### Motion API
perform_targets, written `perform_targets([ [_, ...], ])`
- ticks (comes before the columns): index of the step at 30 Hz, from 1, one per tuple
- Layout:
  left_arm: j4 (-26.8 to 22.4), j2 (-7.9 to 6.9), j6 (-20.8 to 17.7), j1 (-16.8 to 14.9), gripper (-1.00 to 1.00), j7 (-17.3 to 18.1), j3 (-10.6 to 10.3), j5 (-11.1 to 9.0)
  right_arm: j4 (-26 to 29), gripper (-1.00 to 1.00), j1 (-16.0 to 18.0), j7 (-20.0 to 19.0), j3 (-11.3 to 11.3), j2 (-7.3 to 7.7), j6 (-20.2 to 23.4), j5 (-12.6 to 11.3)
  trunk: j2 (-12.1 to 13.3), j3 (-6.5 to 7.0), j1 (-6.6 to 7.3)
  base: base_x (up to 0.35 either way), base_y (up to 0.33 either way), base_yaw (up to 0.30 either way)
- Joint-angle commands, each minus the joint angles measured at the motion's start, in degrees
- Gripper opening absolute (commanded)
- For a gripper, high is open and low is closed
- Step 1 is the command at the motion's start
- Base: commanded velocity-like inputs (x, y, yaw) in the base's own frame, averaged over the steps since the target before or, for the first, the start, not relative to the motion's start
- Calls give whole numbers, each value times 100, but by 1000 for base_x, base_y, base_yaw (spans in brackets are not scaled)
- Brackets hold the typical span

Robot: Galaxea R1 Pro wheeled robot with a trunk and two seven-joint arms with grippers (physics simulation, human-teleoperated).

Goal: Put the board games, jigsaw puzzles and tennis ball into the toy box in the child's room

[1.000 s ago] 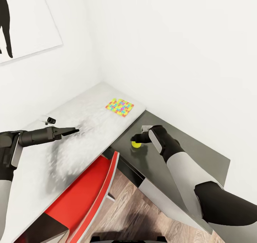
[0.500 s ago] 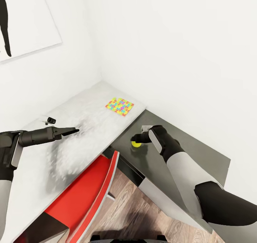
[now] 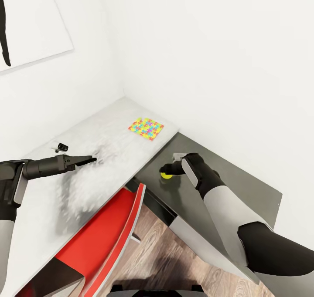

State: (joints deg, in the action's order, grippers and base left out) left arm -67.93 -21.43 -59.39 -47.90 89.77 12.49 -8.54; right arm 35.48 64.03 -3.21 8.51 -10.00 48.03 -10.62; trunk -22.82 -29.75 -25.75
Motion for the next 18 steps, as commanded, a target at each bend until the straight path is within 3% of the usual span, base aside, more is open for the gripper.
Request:
perform_targets([
  [1, -1, -2, -61, -2, 100, 23, -1, 3, 3, 100, 4, -17, 4, 0, 21, -10, -10, -9, -3, 0, 0, 0],
  [2, -1, -2, -61, -4, 100, 23, -1, 3, 3, 100, 4, -36, 4, 0, 19, -9, -10, -10, -3, 0, 0, 0],
  [3, -1, -2, -61, -3, 100, 23, -1, 2, 3, -100, 4, -56, 3, 0, 18, -7, -10, -10, -3, 0, 0, 0],
  [18, -1, -2, -61, 0, 100, 23, -1, 9, 3, -100, 4, -198, 11, 0, 5, -2, -10, -11, -3, 0, 0, 0],
])
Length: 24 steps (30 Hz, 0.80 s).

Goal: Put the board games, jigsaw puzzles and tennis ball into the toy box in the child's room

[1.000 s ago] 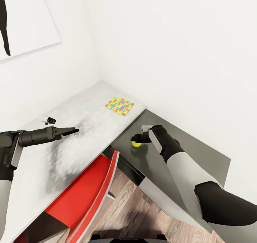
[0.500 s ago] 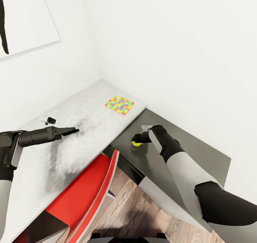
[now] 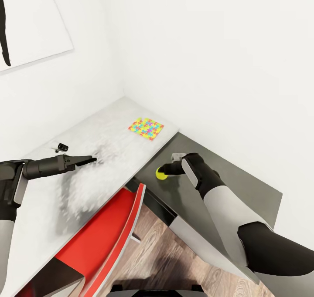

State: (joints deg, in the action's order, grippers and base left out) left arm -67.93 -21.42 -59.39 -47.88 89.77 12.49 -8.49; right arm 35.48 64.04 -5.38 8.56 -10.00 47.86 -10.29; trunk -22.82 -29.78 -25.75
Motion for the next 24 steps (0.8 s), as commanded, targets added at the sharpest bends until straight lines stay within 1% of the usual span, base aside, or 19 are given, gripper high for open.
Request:
perform_targets([
  [1, -1, -2, -61, -3, 100, 23, -1, 4, 3, -100, 4, 19, 5, 0, 22, -35, -9, -8, -3, 0, 0, 0],
  [15, -1, -3, -61, -3, 100, 23, -1, 5, 3, -100, 4, 19, 5, 0, 22, -32, -9, -7, -3, 0, 0, 0],
  [21, -1, -8, -61, -3, 100, 23, -1, 5, 10, -100, 4, 18, -1, 0, 22, -34, -9, 32, -3, 0, 0, 0],
  [23, -1, -10, -61, -3, 100, 23, 0, 5, 94, -100, 4, 14, -4, 0, 28, -38, -9, 50, -3, 0, 0, 0],
  [24, -1, -10, -61, -3, 100, 23, 6, 5, 241, -100, 4, 1, -5, 0, 39, -58, -9, 59, -3, 0, 0, 0],
])
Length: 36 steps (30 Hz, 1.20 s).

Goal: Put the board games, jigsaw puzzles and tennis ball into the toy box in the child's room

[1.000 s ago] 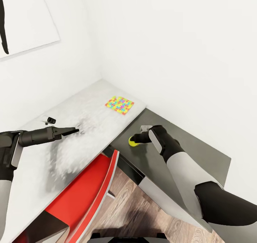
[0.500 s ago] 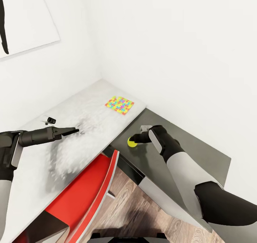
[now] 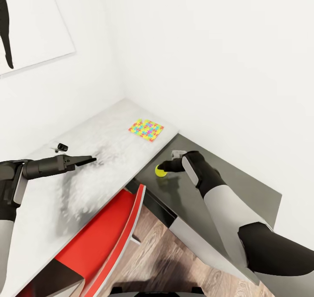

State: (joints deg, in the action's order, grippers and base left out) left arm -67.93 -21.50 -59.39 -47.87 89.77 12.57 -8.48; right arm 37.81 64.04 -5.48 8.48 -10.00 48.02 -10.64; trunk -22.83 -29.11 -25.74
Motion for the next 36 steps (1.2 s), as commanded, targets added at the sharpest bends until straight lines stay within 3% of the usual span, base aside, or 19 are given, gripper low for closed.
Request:
perform_targets([
  [1, -1, -3, -61, -3, 100, 23, 1, 4, 110, -100, 0, -2, 5, 0, 33, -32, -9, 1, -4, 0, 0, 0],
  [5, -1, -10, -61, -3, 100, 23, 14, 4, 1078, -100, -60, -225, -9, 0, 243, -78, -9, 38, -4, -14, 0, 0],
  [7, -1, -21, -61, -3, 100, 23, 20, 4, 1737, -100, -76, -483, -30, 0, 595, -90, -9, 57, -4, -111, 0, 0],
  [12, -1, -50, -61, -3, 100, 23, 29, -1, 2652, -100, -281, -954, -50, 0, 860, -106, -9, 104, -4, -240, 32, 0],
  [24, -126, -64, -61, -3, 100, 23, 50, -16, 3445, -100, -485, -1427, -163, 87, 1103, -234, -9, 218, -4, -278, 97, 0],
  [32, -323, -99, -61, -3, 100, 23, 71, -29, 3838, -100, -576, -1534, -187, 90, 1134, -245, -9, 294, -4, -45, 27, 0],
  [36, -381, -179, -61, -3, 100, 23, 208, -51, 4118, -100, -676, -1547, -188, 90, 1198, -245, -9, 333, -4, -4, 3, 0],
])
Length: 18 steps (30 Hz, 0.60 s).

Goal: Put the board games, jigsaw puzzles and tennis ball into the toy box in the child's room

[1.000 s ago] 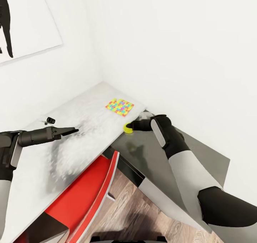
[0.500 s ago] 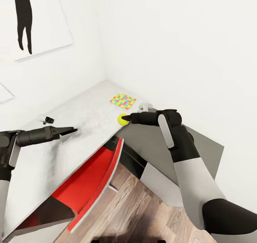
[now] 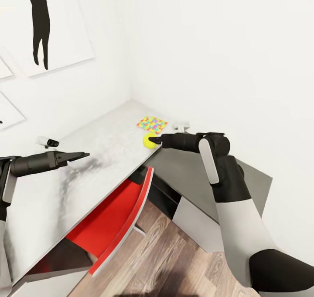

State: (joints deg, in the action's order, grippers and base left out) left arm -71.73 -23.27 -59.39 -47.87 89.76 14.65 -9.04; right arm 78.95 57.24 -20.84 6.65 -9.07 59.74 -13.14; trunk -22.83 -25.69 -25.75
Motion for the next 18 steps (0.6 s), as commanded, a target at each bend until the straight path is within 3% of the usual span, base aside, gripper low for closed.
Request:
perform_targets([
  [1, -20, -20, -61, -3, 100, 24, 28, 2, 57, -100, -11, -18, -6, -1, 26, 4, -9, 1, -4, -2, 1, 0],
  [4, -146, -122, -61, -4, 100, 24, 158, -8, 291, -100, -89, -110, -9, 0, 26, 4, -9, 29, -4, 0, 0, 0],
  [14, -258, -183, -61, -6, 100, 24, 227, -10, 484, -100, -132, -436, -161, -4, 26, 5, -9, 125, -4, 0, 0, 0],
  [18, -266, -290, -61, -4, 100, 24, 230, -18, 517, -100, -137, -486, -189, 0, 26, 4, -9, 163, -4, 0, 0, 0],
])
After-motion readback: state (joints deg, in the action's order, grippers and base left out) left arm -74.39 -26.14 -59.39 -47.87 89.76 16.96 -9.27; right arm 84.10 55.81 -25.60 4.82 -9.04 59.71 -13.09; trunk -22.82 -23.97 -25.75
